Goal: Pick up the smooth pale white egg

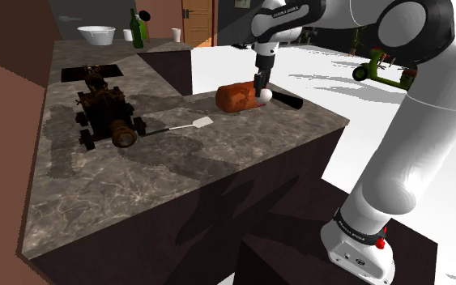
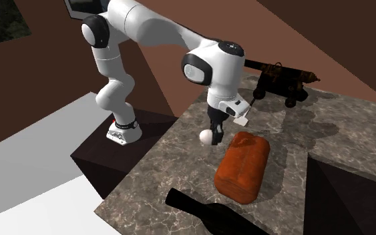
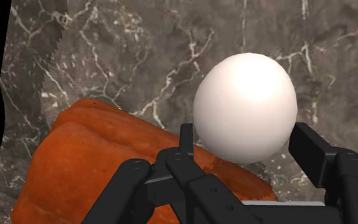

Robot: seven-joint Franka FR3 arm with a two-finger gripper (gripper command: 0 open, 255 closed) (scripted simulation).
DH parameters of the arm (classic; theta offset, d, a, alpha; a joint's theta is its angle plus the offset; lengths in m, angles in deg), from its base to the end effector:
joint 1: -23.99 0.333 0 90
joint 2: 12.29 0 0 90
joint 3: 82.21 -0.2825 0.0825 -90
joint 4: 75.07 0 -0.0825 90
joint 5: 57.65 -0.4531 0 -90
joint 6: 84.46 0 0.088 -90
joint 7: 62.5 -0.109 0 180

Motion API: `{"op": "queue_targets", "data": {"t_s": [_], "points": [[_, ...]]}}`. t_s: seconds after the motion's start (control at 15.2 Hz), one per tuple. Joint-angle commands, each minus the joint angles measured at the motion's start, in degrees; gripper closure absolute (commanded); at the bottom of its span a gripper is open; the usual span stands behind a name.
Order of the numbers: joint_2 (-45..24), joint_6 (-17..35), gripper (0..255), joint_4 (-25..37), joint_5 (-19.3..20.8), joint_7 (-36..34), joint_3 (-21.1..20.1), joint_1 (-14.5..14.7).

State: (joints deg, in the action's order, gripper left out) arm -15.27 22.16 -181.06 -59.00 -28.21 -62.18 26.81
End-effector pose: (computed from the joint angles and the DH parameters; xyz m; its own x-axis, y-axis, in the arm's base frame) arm 0.6082 -0.1843 0.4310 0.9574 0.2872 -0.0287 0.2865 -0.9578 -0.0250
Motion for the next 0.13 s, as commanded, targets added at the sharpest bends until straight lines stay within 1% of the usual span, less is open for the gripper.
{"op": "queue_targets", "data": {"t_s": [0.0,0.07], "points": [[0.2,-0.8,255,0.6,0.1,0.0,0.0,0.0],[0.2,-0.8,255,0.7,0.1,0.0,0.0,0.0]]}}
